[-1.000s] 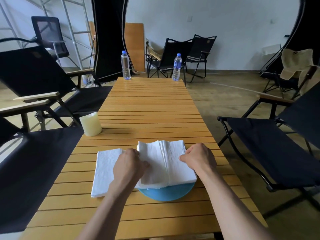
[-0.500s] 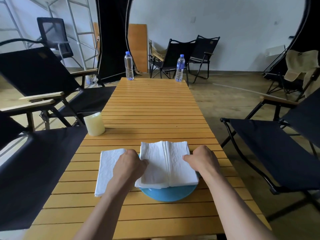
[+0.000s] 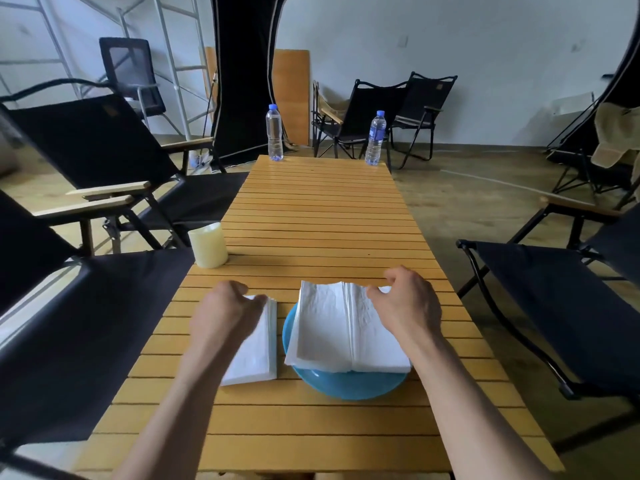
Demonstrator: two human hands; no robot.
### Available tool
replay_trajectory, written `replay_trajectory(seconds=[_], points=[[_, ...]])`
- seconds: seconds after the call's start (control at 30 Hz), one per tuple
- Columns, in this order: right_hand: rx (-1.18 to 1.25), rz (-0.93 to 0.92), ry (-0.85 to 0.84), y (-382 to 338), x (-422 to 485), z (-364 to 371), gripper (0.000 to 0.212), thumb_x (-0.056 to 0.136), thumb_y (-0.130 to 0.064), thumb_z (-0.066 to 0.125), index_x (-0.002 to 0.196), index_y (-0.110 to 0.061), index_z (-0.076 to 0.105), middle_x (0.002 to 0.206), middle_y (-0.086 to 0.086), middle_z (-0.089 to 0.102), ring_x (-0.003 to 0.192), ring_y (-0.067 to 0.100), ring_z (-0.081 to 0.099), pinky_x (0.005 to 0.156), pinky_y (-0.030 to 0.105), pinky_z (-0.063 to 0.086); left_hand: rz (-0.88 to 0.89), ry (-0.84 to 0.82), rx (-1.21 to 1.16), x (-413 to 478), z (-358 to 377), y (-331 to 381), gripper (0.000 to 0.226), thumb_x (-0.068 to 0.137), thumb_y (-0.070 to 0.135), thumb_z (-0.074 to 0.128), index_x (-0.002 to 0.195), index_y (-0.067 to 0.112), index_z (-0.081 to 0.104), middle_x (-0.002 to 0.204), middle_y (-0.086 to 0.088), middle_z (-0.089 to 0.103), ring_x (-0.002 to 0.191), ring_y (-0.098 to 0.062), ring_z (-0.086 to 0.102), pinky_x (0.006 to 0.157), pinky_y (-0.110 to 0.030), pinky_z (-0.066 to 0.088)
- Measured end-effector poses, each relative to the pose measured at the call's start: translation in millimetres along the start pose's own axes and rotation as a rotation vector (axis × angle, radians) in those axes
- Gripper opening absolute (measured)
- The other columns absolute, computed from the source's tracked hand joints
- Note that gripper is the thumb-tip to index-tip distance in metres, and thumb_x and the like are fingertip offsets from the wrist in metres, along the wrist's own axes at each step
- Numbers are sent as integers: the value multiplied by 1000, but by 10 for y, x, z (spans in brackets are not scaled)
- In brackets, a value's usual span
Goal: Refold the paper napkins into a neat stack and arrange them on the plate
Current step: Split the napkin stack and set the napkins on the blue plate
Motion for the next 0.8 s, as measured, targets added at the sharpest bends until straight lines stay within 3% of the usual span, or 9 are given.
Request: replay_trajectory(seconds=[0.07, 0.1, 0.2, 0.3, 0.5, 0.7, 0.8], points=[[186, -146, -21, -327, -145, 79, 35, 92, -35, 69, 121, -17, 68, 116, -1, 72, 104, 16, 67, 72, 19, 42, -35, 70, 120, 112, -205, -248, 21, 87, 39, 70, 81, 21, 62, 81, -1, 66, 72, -22, 58, 60, -28, 42], [238, -208, -76, -489, -240, 165, 34, 92, -35, 68, 122, -18, 68, 116, -2, 72, 104, 15, 67, 71, 18, 43, -85, 53, 169, 145, -235, -395, 30, 86, 39, 70, 71, 19, 55, 72, 0, 60, 63, -20, 52, 54, -27, 37], [169, -300, -272, -852, -532, 562, 30, 93, -32, 63, 119, -18, 67, 113, 1, 72, 106, 21, 66, 80, 26, 49, -186, -72, 227, 124, -154, -704, 44, 85, 49, 69, 68, 11, 54, 59, -2, 57, 54, -19, 52, 48, -25, 35], [13, -323, -374, -1046, -769, 868, 25, 94, -28, 58, 111, -11, 64, 113, 10, 71, 108, 31, 64, 85, 34, 49, -187, -121, 141, 139, -42, -806, 50, 83, 53, 71, 62, 12, 50, 51, -1, 53, 46, -17, 51, 46, -24, 37], [-20, -221, -433, -1160, -975, 1157, 34, 95, -22, 64, 124, -5, 60, 129, 15, 64, 120, 30, 61, 98, 37, 50, -219, -191, -31, 206, 101, -821, 39, 76, 38, 81, 68, 5, 61, 53, -7, 64, 48, -24, 63, 55, -32, 57], [39, -119, -546, -1161, -1004, 1272, 34, 96, -18, 60, 126, -3, 56, 131, 15, 60, 122, 31, 57, 98, 35, 49, -266, -219, -60, 184, 107, -837, 33, 71, 35, 80, 78, 9, 61, 65, -5, 63, 58, -20, 56, 51, -25, 41], [141, -37, -613, -1134, -991, 1261, 36, 94, -13, 58, 128, -3, 53, 128, 15, 61, 117, 31, 59, 88, 32, 50, -287, -258, -111, 192, 60, -844, 31, 72, 29, 79, 85, 5, 64, 69, -7, 64, 62, -24, 60, 57, -30, 50]])
Point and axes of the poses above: each hand's wrist, its own x-axis towards the middle knuckle, its own z-axis out of the palm, y = z × x, the point moved 5 cm from there along x, towards the middle knuckle
